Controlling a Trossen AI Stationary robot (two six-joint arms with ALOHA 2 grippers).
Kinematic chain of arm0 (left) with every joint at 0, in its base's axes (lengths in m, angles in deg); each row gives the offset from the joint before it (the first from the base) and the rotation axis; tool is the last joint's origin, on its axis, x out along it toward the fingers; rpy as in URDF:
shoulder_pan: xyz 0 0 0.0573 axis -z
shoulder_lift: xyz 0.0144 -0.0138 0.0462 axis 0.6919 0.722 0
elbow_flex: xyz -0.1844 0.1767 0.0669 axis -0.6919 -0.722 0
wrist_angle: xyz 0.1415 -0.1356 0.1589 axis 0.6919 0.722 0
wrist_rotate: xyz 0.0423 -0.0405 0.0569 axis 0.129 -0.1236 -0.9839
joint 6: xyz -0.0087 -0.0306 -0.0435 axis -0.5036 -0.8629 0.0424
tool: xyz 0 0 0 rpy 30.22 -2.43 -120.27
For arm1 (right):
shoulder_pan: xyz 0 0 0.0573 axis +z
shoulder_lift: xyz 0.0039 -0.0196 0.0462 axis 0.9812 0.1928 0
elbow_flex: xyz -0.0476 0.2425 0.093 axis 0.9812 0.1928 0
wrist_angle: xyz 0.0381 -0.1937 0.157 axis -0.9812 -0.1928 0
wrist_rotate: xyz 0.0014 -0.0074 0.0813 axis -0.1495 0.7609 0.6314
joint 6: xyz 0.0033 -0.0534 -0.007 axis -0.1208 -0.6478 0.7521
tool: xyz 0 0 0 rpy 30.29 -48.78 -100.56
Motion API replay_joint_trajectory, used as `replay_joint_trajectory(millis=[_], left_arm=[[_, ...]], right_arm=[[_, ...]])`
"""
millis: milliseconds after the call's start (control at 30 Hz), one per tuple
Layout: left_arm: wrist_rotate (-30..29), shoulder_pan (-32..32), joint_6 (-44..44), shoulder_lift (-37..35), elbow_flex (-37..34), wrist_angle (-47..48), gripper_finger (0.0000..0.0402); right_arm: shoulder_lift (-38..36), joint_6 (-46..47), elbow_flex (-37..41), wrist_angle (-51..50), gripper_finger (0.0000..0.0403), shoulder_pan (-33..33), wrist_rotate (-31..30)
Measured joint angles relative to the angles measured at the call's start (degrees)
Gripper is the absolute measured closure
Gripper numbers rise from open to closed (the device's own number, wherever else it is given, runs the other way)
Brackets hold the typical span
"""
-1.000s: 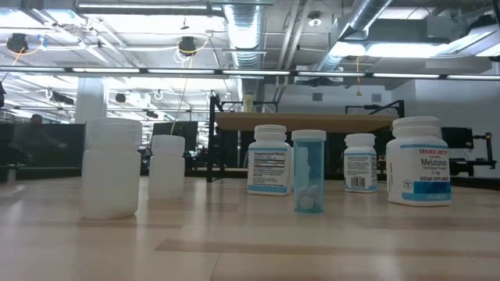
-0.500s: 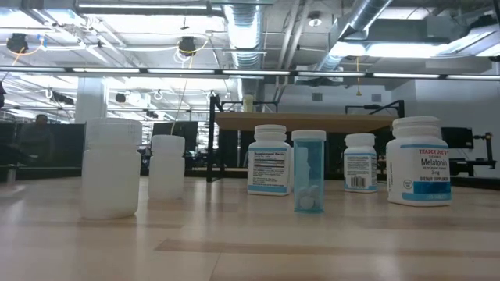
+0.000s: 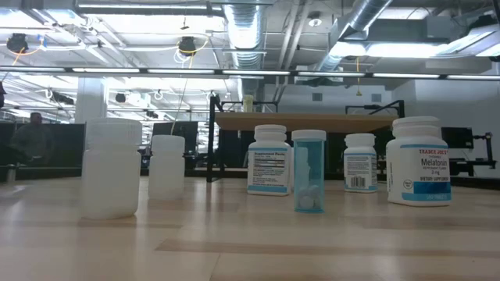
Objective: Pick and place medicine bottles onto shelf by color
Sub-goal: Put the orange pill bottle on the shelf
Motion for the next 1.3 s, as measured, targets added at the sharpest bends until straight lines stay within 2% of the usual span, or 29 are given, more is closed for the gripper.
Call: replay_joint_trajectory(millis=[267,467,1033,1167,1300], left_arm=[[0.00,0.02,-0.03,0.08,0.00,-0.81,0.0324],[-0.15,0.37,-0.03,0.08,0.00,-0.58,0.0324],[-0.35,1.01,-0.05,-0.03,0.00,1.17,0.0322],[-0.29,1.01,-0.53,-0.03,-0.01,1.19,0.0303],[-0.11,1.04,-0.53,-0.03,-0.03,1.36,0.0266]], right_arm=[[0.13,-0.11,0.09,-0.13,0.0207,-0.04,0.00],[0.13,0.04,0.09,-0.14,0.0199,-0.04,0.00],[0.11,0.07,0.09,0.06,0.0242,0.44,0.11],[0.09,0.12,0.09,0.06,0.0267,0.93,0.07],[0.07,0.15,0.00,0.06,0.0290,0.98,0.06]])
